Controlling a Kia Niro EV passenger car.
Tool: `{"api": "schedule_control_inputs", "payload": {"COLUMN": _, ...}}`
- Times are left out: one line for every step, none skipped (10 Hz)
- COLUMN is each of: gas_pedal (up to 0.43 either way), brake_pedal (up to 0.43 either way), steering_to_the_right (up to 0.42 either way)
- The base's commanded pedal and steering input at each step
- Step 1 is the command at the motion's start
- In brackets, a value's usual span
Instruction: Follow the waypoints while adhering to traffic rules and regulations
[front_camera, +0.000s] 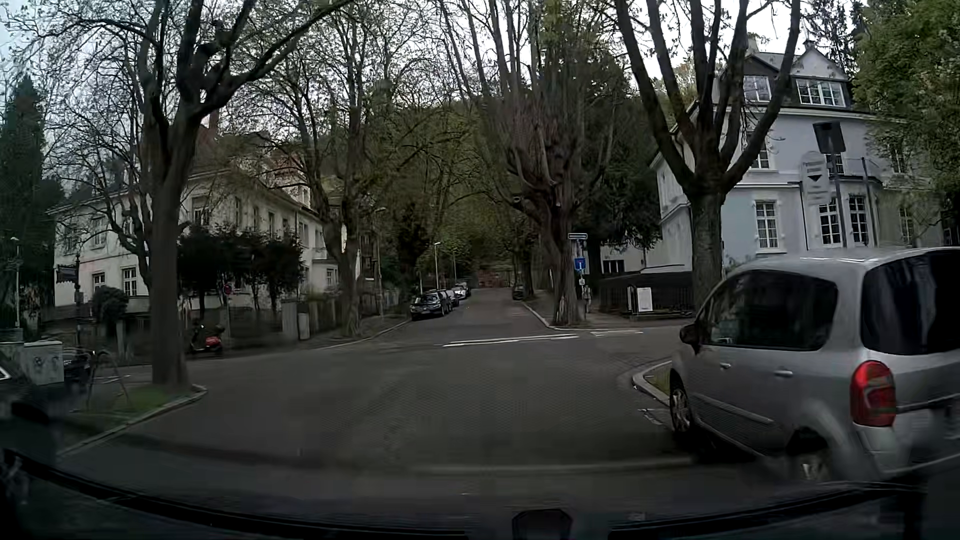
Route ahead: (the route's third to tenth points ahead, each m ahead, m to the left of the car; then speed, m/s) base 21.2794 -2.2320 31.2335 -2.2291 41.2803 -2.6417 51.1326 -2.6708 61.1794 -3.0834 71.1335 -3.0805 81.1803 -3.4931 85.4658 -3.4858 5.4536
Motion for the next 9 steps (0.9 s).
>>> {"api": "schedule_control_inputs", "payload": {"gas_pedal": 0.0, "brake_pedal": 0.128, "steering_to_the_right": -0.002}}
{"api": "schedule_control_inputs", "payload": {"gas_pedal": 0.0, "brake_pedal": 0.134, "steering_to_the_right": 0.0}}
{"api": "schedule_control_inputs", "payload": {"gas_pedal": 0.0, "brake_pedal": 0.146, "steering_to_the_right": 0.002}}
{"api": "schedule_control_inputs", "payload": {"gas_pedal": 0.0, "brake_pedal": 0.152, "steering_to_the_right": 0.005}}
{"api": "schedule_control_inputs", "payload": {"gas_pedal": 0.0, "brake_pedal": 0.159, "steering_to_the_right": 0.006}}
{"api": "schedule_control_inputs", "payload": {"gas_pedal": 0.0, "brake_pedal": 0.159, "steering_to_the_right": 0.006}}
{"api": "schedule_control_inputs", "payload": {"gas_pedal": 0.0, "brake_pedal": 0.165, "steering_to_the_right": 0.006}}
{"api": "schedule_control_inputs", "payload": {"gas_pedal": 0.0, "brake_pedal": 0.165, "steering_to_the_right": 0.006}}
{"api": "schedule_control_inputs", "payload": {"gas_pedal": 0.0, "brake_pedal": 0.171, "steering_to_the_right": 0.006}}
